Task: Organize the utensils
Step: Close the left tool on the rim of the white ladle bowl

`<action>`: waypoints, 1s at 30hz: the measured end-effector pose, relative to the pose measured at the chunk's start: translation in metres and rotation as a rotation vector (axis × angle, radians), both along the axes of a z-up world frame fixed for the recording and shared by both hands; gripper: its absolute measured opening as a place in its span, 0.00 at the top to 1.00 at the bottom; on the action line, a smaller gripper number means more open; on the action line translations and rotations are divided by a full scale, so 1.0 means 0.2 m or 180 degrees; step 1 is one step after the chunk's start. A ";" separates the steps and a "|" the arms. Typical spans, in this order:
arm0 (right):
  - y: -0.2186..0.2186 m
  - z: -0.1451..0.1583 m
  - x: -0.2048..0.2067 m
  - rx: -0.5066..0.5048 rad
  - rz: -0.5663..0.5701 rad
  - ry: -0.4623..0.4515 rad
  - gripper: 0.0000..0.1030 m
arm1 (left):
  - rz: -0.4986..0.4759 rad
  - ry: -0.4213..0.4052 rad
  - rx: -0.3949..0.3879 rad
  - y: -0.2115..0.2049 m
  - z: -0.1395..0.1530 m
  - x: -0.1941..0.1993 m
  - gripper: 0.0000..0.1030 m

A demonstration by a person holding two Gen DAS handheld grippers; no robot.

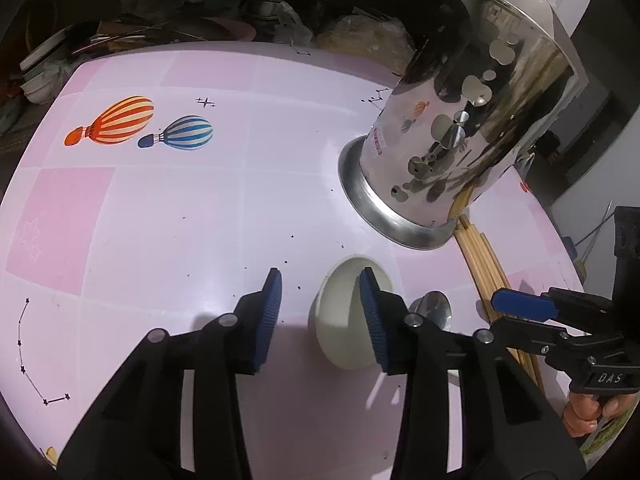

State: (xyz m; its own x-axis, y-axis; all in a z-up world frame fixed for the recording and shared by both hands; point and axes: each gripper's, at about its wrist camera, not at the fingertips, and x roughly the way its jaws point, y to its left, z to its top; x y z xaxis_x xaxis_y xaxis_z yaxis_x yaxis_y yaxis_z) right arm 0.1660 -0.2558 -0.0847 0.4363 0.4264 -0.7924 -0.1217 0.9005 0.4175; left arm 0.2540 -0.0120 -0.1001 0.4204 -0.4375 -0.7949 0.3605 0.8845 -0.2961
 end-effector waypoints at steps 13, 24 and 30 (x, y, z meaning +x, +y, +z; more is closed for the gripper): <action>-0.06 0.01 -0.01 0.0022 -0.0049 -0.0026 0.62 | -0.0037 -0.0004 -0.0036 -0.01 0.01 -0.03 0.93; -0.05 0.06 0.06 0.0025 0.0038 -0.0040 0.62 | -0.0047 -0.0059 -0.0360 0.12 0.19 -0.11 0.94; 0.03 0.02 0.12 -0.0026 0.0163 0.0071 0.62 | -0.0020 -0.0217 -0.0481 0.23 0.33 -0.18 0.94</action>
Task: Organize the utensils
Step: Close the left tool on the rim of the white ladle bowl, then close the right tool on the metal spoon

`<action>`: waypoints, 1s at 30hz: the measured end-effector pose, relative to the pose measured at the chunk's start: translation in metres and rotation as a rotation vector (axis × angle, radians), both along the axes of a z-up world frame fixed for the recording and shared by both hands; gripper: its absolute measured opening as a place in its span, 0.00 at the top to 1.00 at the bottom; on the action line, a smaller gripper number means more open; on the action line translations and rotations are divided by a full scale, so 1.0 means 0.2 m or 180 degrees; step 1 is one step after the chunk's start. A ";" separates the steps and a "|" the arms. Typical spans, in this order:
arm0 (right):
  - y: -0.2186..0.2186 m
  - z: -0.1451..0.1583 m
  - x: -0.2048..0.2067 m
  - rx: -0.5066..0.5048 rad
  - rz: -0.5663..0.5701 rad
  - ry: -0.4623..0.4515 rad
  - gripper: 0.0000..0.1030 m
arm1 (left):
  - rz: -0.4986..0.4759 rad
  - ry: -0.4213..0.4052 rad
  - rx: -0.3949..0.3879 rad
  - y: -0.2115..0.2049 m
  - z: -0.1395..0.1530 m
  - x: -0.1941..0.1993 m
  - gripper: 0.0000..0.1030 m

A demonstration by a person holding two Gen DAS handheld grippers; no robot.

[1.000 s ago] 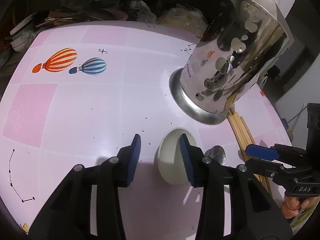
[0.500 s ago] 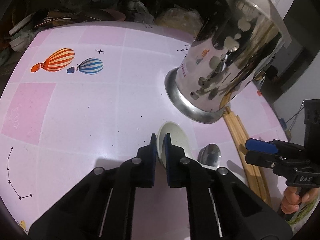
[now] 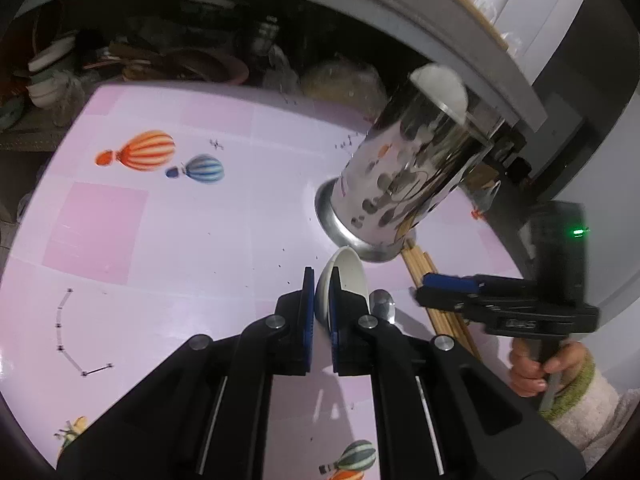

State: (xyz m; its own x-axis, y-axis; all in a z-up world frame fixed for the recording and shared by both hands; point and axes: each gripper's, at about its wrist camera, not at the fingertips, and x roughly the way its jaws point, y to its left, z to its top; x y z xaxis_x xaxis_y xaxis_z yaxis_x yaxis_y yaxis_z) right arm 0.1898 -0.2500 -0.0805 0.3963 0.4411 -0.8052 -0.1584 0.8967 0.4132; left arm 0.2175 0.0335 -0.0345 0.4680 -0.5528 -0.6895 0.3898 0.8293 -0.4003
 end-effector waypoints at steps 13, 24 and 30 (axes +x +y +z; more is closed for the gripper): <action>0.13 -0.08 0.07 -0.0412 0.0290 0.0019 0.62 | 0.0140 -0.0081 -0.0102 0.17 0.08 -0.06 0.94; 0.26 -0.07 0.08 -0.0761 0.0598 -0.0152 0.68 | 0.0202 -0.0132 -0.0151 0.22 0.11 -0.07 0.94; 0.27 -0.07 0.10 -0.0713 0.0643 -0.0136 0.82 | 0.0212 -0.0135 -0.0153 0.23 0.10 -0.08 0.94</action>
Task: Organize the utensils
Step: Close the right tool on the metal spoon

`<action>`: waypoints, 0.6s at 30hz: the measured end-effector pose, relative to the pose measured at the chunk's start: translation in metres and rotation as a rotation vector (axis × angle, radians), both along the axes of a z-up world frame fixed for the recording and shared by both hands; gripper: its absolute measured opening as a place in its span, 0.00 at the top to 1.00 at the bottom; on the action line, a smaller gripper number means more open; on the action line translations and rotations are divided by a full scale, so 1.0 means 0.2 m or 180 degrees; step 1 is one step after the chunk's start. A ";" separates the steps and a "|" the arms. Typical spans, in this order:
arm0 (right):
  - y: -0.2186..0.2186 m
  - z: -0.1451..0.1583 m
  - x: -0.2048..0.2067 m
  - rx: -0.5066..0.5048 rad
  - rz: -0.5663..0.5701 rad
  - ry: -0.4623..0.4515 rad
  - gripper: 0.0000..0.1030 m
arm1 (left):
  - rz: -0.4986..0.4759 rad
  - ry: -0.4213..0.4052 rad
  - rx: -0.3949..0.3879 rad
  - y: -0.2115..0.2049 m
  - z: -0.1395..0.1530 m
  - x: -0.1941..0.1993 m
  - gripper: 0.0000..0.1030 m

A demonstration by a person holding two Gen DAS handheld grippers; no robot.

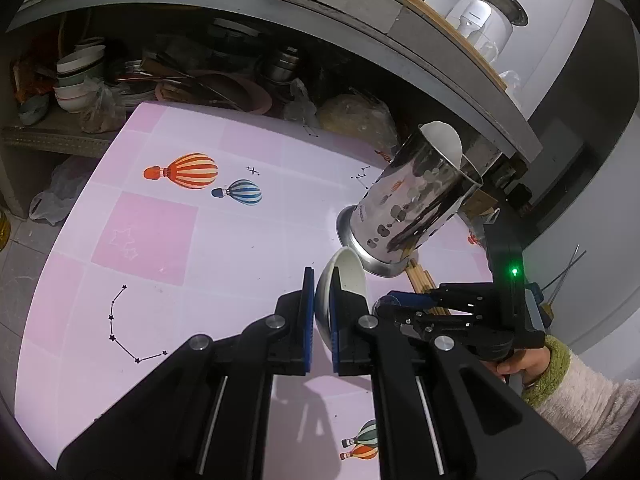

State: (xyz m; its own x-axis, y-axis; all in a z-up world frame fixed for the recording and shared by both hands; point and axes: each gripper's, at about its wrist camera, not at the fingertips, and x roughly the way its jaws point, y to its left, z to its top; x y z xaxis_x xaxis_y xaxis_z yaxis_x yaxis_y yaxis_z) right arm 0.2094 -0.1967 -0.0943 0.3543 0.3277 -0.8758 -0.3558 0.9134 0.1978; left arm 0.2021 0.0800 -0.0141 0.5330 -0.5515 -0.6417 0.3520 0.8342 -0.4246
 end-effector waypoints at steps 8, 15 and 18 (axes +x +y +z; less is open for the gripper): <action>-0.03 0.01 0.00 0.0133 -0.0049 0.0015 0.91 | 0.0010 0.0012 0.0008 0.01 0.00 -0.01 0.94; -0.06 0.06 -0.04 0.0109 -0.0141 -0.0121 0.94 | 0.0012 -0.0019 0.0013 0.01 0.00 -0.01 0.94; -0.06 0.10 -0.07 0.0069 -0.0161 -0.0218 0.95 | 0.0010 -0.0034 0.0029 0.01 0.01 -0.02 0.94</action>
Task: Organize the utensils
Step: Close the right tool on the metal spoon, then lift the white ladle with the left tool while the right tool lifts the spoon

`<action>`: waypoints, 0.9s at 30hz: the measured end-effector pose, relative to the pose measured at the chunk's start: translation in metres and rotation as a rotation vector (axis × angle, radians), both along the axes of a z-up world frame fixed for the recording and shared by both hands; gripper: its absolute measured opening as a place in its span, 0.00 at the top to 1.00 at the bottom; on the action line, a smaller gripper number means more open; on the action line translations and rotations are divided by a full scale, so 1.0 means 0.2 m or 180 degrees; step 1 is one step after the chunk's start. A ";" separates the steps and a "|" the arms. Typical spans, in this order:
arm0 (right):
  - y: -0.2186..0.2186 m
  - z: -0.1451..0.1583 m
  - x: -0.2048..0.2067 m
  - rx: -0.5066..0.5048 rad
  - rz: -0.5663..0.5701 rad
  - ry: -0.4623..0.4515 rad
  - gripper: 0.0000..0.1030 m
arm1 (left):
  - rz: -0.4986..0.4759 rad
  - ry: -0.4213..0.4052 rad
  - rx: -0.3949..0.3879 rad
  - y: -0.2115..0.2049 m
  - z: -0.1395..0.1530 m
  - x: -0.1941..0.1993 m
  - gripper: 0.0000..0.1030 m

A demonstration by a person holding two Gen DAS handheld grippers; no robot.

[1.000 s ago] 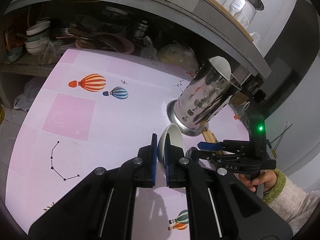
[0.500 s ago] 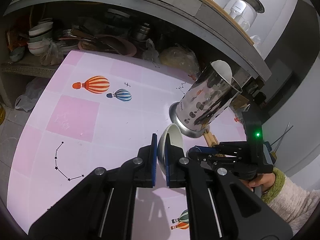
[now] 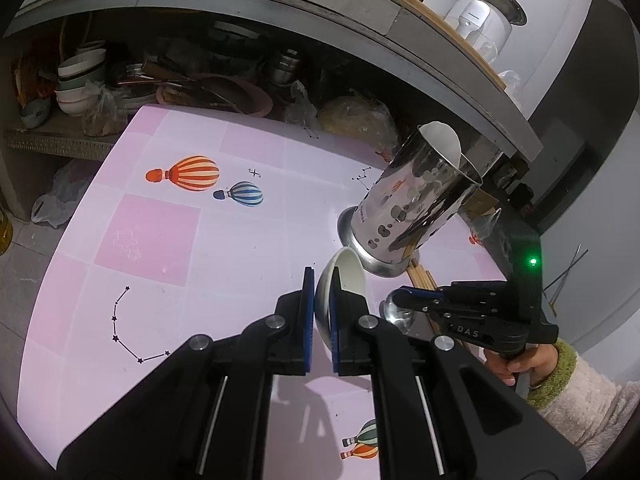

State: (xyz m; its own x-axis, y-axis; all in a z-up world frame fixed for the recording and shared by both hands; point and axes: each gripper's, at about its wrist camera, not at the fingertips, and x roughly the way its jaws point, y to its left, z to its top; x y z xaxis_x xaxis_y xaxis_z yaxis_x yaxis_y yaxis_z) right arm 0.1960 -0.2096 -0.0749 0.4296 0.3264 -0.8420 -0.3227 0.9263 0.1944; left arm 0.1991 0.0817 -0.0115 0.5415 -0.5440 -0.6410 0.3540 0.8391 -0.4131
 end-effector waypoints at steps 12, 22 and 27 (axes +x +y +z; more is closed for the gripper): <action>0.01 0.15 -0.12 -0.0374 -0.0080 -0.0450 0.95 | -0.0011 -0.0089 0.0073 -0.03 0.03 -0.01 0.94; -0.07 0.29 -0.19 -0.0429 -0.0285 -0.0749 0.97 | 0.0071 -0.0155 0.0274 -0.04 0.07 -0.03 0.94; -0.08 0.34 -0.22 -0.0412 -0.0335 -0.0854 0.97 | 0.0083 -0.0248 0.0431 -0.08 0.11 -0.07 0.94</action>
State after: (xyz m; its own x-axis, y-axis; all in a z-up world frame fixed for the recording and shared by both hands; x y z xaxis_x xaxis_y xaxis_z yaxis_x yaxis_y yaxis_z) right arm 0.1516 -0.2263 -0.0075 0.6677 0.1658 -0.7257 -0.2477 0.9688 -0.0065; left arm 0.1860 0.0656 0.0113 0.6051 -0.4405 -0.6632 0.3579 0.8946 -0.2676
